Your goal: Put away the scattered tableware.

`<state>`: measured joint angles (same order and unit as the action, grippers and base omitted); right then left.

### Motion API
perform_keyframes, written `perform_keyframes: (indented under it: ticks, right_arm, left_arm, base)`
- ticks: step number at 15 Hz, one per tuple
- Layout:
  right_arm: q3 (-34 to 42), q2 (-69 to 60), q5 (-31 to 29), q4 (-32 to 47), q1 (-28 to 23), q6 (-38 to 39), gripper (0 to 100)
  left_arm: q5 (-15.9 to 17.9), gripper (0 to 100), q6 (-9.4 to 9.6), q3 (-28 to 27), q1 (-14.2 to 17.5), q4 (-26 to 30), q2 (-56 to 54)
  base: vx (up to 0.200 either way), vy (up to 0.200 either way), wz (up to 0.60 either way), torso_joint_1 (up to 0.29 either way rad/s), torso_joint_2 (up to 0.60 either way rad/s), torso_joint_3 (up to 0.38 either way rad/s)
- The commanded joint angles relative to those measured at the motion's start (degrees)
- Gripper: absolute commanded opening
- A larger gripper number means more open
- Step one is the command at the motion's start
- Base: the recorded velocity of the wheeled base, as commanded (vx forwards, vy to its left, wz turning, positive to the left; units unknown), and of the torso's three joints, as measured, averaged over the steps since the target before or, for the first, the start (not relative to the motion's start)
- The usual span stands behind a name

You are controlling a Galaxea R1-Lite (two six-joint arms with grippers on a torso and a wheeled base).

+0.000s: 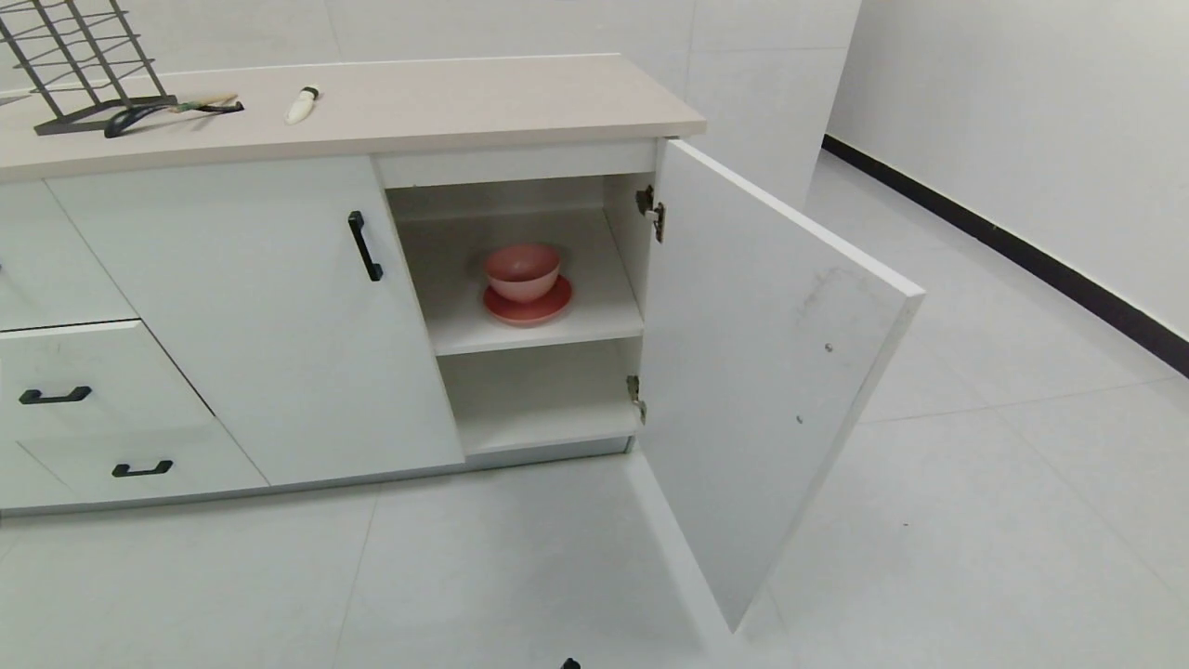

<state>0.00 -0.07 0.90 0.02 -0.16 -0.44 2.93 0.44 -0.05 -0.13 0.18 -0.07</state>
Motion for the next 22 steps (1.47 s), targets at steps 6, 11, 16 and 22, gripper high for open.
perform_keyframes:
  ticks: [6, 11, 16, 22]
  right_arm:
    - [0.0, 0.1, -0.2, -0.2, 0.0, 0.2, 0]
    - [0.0, 0.1, -0.5, -8.2, 0.0, -1.8, 0]
    - [-4.0, 0.7, 16.3, -6.3, -0.3, -1.9, 0]
    - [-12.6, 24.4, 16.9, -7.4, -0.3, -2.1, 0]
  left_arm:
    - [0.0, 100, 0.0, 0.0, 0.0, 0.0, 0.1]
    - [0.1, 100, 0.09, 0.0, 0.0, 0.0, 0.1]
    - [0.1, 100, 0.0, 0.0, 0.0, 0.0, 0.1]
    - [0.1, 100, 0.0, 0.0, 0.0, 0.0, 0.1]
  base:
    - [0.0, 0.0, 0.0, 0.0, 0.0, 0.0]
    - [0.0, 0.0, 0.0, 0.0, 0.0, 0.0]
    - [0.0, 0.0, 0.0, 0.0, 0.0, 0.0]
    - [0.0, 0.0, 0.0, 0.0, 0.0, 0.0]
